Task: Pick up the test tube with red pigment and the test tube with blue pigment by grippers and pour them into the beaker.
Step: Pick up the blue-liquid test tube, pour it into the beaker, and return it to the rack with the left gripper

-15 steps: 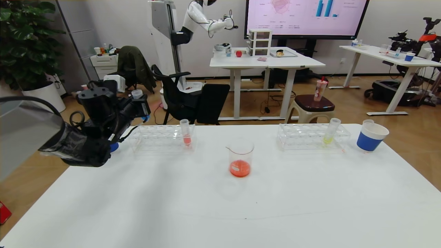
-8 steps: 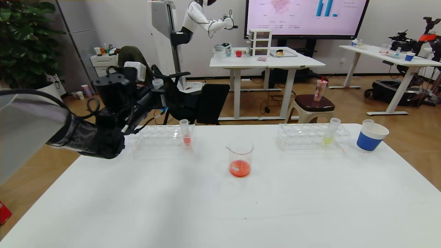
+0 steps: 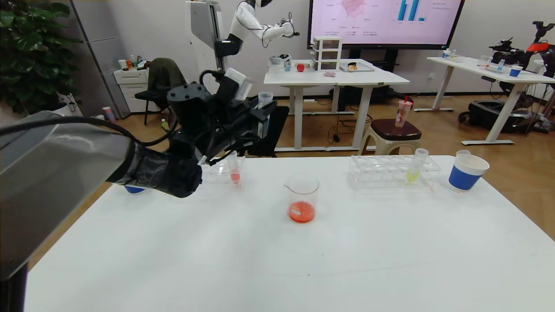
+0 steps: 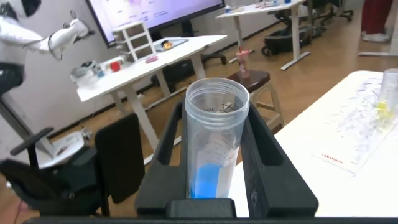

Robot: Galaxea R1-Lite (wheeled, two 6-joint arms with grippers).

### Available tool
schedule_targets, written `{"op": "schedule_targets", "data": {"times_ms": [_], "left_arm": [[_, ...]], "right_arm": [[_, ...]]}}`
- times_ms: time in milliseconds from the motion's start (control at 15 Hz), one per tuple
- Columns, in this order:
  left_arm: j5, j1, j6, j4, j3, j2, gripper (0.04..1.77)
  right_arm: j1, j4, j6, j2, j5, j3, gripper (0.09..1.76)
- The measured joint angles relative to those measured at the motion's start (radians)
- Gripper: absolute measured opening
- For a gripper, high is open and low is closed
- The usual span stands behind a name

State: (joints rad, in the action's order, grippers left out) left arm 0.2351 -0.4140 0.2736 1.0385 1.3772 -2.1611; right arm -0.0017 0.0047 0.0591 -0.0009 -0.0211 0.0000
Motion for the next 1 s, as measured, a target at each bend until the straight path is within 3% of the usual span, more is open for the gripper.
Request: {"op": "schedule_targets", "data": {"times_ms": [67, 267, 400, 667, 1000], "left_arm": [[0.019, -0.026, 0.045, 0.016, 0.009, -0.016, 0.5], [0.151, -0.069, 0.231, 0.068, 0.024, -0.065, 0.5], [0.262, -0.07, 0.38, 0.102, 0.029, -0.099, 0.5], [0.412, -0.055, 0.606, 0.114, 0.033, -0.14, 0.5], [0.539, -0.023, 0.832, 0.113, 0.037, -0.177, 0.5]], "right_arm": [[0.0, 0.0, 0.0, 0.0, 0.0, 0.0, 1.74], [0.0, 0.0, 0.0, 0.0, 0.0, 0.0, 1.74], [0.0, 0.0, 0.0, 0.0, 0.0, 0.0, 1.74], [0.0, 0.0, 0.0, 0.0, 0.0, 0.0, 1.74], [0.0, 0.0, 0.0, 0.0, 0.0, 0.0, 1.74]]}}
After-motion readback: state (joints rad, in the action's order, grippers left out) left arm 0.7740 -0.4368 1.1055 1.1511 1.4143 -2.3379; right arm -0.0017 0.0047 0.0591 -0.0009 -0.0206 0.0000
